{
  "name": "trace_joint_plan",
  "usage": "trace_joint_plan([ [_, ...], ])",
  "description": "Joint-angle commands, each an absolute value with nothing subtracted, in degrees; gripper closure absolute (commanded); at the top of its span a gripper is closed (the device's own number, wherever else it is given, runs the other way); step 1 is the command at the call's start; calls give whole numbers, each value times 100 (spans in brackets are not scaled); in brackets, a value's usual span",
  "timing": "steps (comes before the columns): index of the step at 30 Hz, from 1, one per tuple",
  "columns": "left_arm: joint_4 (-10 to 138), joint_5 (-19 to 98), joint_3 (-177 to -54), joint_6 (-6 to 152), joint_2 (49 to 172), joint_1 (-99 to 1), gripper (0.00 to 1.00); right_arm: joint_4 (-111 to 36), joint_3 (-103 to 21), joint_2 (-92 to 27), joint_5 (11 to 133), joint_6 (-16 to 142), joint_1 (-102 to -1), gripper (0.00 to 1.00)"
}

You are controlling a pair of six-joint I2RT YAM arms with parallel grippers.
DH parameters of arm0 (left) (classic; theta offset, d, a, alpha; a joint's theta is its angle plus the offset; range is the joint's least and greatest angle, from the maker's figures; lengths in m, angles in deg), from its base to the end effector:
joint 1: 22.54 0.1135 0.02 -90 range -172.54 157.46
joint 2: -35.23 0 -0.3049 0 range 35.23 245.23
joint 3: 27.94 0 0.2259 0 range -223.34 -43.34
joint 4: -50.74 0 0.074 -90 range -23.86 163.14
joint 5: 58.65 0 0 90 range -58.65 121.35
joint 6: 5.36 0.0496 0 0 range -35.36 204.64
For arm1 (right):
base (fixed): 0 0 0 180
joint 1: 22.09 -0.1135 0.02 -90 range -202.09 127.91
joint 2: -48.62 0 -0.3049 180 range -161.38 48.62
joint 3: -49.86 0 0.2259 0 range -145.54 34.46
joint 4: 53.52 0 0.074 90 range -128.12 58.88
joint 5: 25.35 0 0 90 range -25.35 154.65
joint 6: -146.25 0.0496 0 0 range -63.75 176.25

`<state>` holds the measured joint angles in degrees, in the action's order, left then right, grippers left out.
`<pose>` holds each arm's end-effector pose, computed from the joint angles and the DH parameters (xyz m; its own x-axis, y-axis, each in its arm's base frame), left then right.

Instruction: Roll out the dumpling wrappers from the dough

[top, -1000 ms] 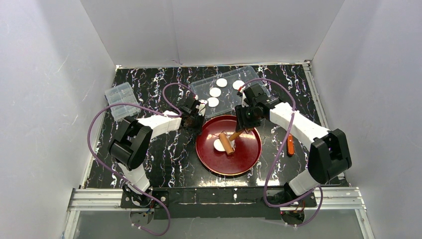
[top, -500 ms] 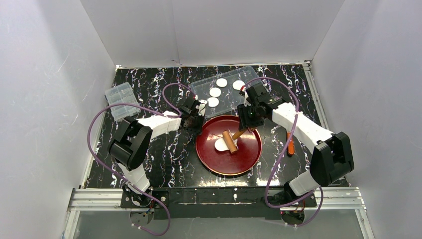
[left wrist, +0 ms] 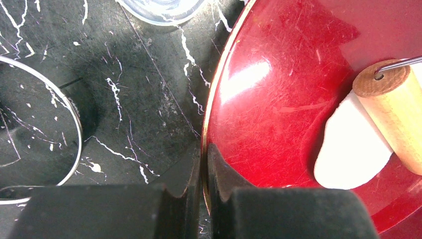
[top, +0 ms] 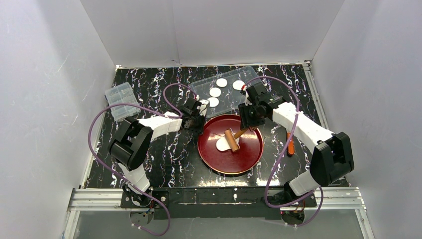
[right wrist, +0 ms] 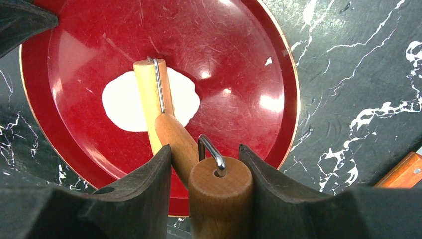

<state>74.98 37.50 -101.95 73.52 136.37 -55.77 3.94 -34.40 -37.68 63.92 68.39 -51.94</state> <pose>0.2957 -0.2000 0.2133 -0.7571 0.2667 -0.5964 0.4635 0.8627 -0.2025 0.2508 0.1432 0.3032 -0.8341 -0.2362 -0.4985 -0.3239 0.9412 0.0960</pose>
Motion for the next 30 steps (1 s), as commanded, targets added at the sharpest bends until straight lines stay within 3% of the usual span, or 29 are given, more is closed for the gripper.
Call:
trace_joint_plan([
  [1, 8019, 3298, -9994, 7681, 13701, -5565, 100, 1106, -3400, -3948, 4080, 6078, -4932, 99],
  [17, 8015, 3301, -9995, 7673, 13723, -5568, 100, 1172, -3443, -3933, 4192, 6131, -4959, 99],
  [24, 7987, 3326, -9993, 7646, 13741, -5568, 100, 652, -3412, -3629, 6246, 6198, -5189, 99],
  [30, 7977, 3331, -9992, 7646, 13734, -5567, 100, 931, -3702, -3396, 6235, 6380, -5242, 99],
])
